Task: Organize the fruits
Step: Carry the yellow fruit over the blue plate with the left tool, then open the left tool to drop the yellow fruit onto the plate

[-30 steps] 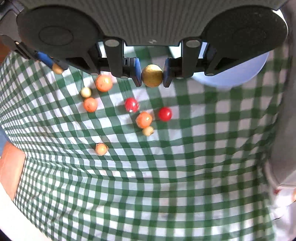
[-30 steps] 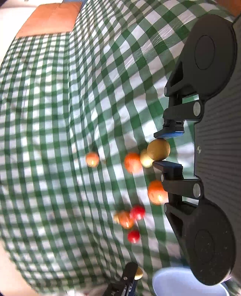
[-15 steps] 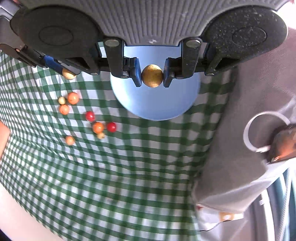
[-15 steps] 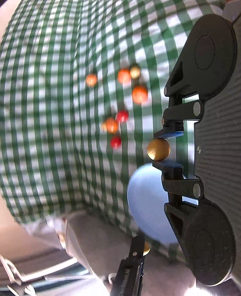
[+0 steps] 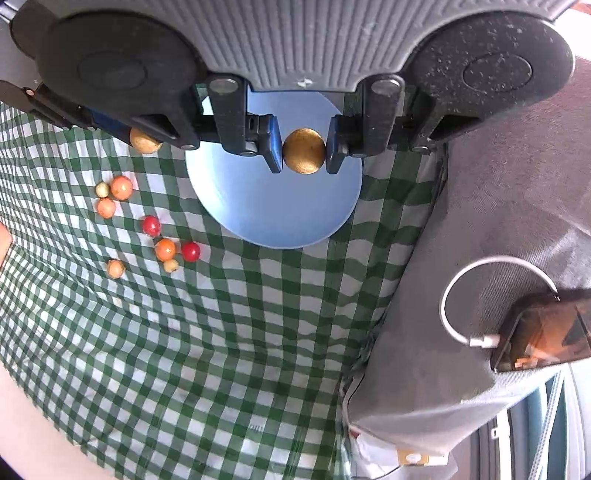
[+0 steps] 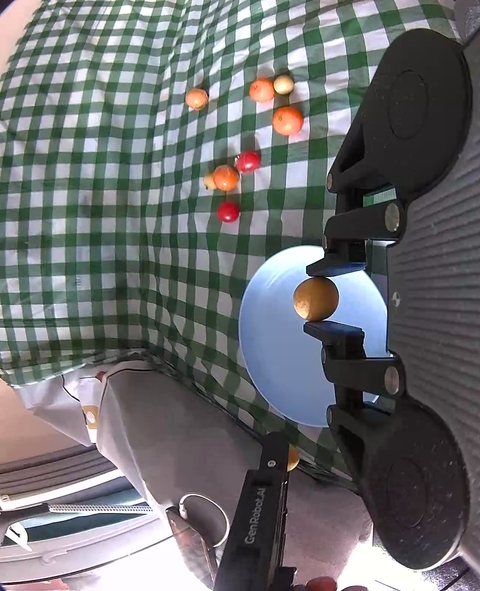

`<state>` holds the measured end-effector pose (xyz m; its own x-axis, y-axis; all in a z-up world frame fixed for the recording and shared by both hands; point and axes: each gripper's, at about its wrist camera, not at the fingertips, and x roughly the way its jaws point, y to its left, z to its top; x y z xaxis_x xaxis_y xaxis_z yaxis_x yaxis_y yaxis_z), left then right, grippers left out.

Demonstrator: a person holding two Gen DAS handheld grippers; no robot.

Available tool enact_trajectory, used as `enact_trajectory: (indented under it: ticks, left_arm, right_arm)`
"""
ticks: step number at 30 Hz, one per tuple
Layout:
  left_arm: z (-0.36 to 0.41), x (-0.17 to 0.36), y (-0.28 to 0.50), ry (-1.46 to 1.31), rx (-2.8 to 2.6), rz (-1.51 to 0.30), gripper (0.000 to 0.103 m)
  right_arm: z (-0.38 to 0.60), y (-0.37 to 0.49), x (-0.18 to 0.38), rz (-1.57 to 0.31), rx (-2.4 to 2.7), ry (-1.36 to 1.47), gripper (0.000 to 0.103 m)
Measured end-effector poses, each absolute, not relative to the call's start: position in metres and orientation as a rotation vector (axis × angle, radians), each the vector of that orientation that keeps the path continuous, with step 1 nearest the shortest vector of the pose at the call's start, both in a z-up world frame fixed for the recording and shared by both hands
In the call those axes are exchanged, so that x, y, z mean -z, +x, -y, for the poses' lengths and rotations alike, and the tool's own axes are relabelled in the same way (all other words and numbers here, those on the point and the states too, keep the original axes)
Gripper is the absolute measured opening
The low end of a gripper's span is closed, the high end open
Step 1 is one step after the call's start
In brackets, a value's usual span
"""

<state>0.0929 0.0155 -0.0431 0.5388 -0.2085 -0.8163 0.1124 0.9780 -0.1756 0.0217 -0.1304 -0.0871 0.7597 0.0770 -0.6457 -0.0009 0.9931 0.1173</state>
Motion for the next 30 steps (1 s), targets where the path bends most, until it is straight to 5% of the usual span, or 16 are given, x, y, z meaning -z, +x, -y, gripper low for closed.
enact_trajectory:
  ticks: [26, 29, 30]
  left_arm:
    - [0.002, 0.11, 0.144, -0.006, 0.158, -1.09, 0.029]
    - [0.004, 0.106, 0.145, 0.015, 0.161, -1.06, 0.07]
    - [0.004, 0.103, 0.144, 0.017, 0.151, -1.044, 0.093]
  right_arm:
    - [0.113, 0.075, 0.139, -0.835, -0.105, -0.013, 0.027]
    - [0.114, 0.079, 0.138, -0.835, -0.105, -0.014, 0.028]
    - [0.114, 0.08, 0.137, -0.84, -0.114, -0.012, 0.038]
